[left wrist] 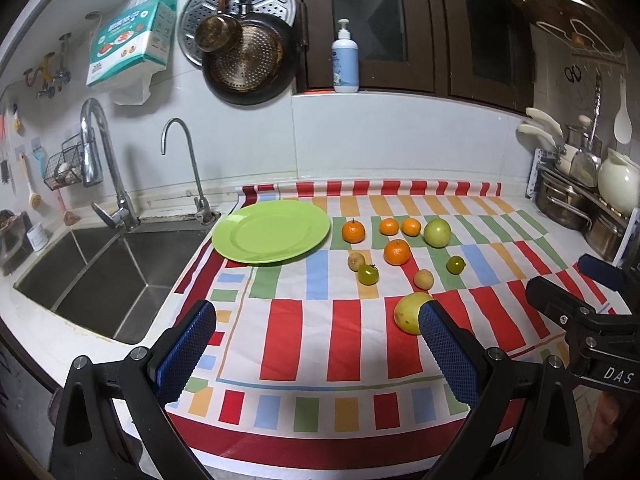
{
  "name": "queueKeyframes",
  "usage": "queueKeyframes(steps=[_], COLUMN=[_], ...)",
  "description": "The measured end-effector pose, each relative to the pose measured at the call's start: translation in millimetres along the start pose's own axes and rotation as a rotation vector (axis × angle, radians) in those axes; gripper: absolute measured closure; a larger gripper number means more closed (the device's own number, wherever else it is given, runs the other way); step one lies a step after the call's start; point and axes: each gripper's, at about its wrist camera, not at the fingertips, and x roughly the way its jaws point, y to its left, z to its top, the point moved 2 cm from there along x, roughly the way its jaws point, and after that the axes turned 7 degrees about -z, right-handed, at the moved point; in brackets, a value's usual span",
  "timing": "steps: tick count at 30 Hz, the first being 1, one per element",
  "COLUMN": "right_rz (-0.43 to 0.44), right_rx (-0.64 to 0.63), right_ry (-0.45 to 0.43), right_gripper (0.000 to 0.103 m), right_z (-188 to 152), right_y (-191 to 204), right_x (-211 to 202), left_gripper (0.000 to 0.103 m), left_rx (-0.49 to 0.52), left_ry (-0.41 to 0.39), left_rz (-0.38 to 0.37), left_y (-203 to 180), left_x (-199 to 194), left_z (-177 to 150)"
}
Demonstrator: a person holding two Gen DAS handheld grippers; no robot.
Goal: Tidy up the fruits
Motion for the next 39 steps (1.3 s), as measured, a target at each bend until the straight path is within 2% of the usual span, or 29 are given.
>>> queueKeyframes(steps=[8, 16, 26, 34, 39], right_rz=[0.014, 0.087, 0.164, 0.199, 0.239], right_rx=[-0.083, -0.177, -0.259, -0.317, -0.354], right_ry=[0.011, 0.031, 0.135, 0.196, 0.221], right_gripper=[0.001, 0.003, 0.018, 0.023, 0.029], right_z=[1, 8, 4, -5, -9], right_y=[-5, -8, -18, -14, -10], right_x=[22, 55, 113, 147, 167], left_gripper=[0.0, 0.011, 0.019, 0.025, 0.03], left_rx=[0.071, 0.11, 0.085, 0.073, 0.067], left_ry=[0.016, 0.06, 0.141, 0.203, 0.233], left_rz=[-0.028, -0.087, -0.16, -0.195, -0.205], left_y=[-17, -38, -60, -66, -67], left_x=[18, 49, 99, 134, 151], left_z=[-6, -8, -14, -20, -22])
